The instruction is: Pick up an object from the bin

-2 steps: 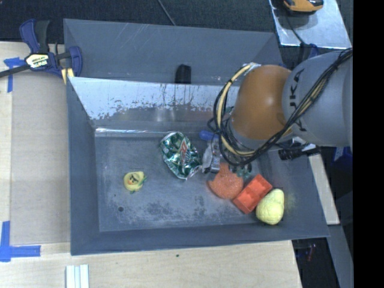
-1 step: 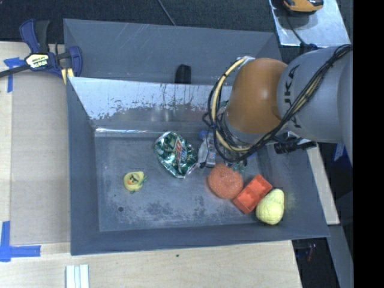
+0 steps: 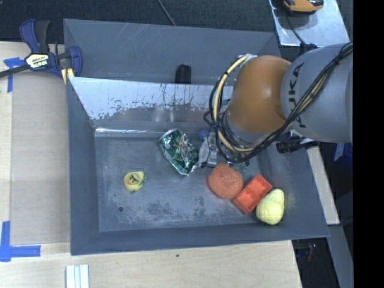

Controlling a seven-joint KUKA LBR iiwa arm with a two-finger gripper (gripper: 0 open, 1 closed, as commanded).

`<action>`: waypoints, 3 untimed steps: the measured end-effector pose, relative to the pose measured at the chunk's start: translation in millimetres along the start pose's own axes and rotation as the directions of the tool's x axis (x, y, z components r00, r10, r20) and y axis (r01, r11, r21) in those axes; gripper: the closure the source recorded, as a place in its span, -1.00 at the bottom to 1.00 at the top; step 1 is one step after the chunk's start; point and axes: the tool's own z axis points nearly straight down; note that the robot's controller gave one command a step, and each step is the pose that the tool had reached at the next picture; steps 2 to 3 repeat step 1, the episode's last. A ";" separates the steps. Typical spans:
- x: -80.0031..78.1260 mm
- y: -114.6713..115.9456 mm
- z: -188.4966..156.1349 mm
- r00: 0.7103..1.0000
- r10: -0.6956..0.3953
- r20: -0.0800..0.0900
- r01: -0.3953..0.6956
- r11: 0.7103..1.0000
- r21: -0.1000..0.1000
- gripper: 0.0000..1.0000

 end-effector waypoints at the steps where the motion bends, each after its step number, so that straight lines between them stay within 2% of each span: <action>1: 0.0 -0.4 -6.5 1.000 0.002 0.001 -0.002 1.000 0.000 1.00; 3: 0.0 -0.4 -6.5 1.000 0.002 0.001 -0.002 1.000 0.000 1.00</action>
Offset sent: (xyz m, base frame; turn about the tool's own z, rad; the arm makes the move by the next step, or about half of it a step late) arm 0.0030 0.0043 -0.0224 -0.0152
